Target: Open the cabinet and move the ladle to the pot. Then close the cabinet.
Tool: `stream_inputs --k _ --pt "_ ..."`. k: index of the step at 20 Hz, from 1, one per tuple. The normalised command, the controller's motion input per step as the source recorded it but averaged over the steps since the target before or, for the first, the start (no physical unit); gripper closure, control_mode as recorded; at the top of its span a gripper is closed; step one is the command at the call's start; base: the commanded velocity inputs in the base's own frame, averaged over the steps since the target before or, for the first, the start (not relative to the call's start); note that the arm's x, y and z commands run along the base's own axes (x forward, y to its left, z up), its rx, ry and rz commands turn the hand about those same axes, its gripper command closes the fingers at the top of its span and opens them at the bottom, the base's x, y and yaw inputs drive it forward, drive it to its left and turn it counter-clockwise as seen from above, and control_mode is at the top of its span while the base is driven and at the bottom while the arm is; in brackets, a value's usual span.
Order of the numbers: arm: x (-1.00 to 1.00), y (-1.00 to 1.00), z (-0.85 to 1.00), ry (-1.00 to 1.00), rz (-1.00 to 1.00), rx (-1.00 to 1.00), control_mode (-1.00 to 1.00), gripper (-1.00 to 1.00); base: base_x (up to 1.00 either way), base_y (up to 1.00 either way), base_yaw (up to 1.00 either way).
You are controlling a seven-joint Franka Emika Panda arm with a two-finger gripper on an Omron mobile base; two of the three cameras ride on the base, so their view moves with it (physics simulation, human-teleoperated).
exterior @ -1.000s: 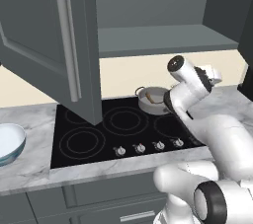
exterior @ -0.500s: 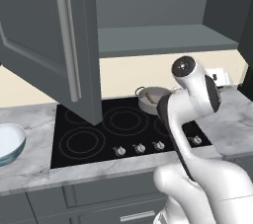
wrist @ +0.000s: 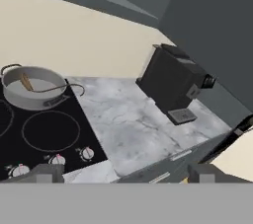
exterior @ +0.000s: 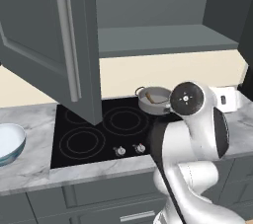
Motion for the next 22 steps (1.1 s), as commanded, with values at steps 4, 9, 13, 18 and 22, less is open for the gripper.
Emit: stream_inputs --k 4,9,13,18,22 --pt "-0.93 0.61 0.17 -0.19 0.05 0.00 -1.00 -1.00 0.00 0.00 0.00" --pt "-0.84 0.64 0.05 -0.30 0.01 0.00 -1.00 -1.00 0.00 0.00 0.00" --pt "-0.54 0.58 0.00 -0.32 0.01 0.00 -1.00 -1.00 0.00 0.00 0.00" --pt "-0.03 0.56 -0.01 -0.23 0.00 0.00 -1.00 -1.00 0.00 0.00 0.00" --pt "-0.01 0.48 0.00 -0.21 0.00 0.00 -1.00 -1.00 0.00 0.00 0.00"
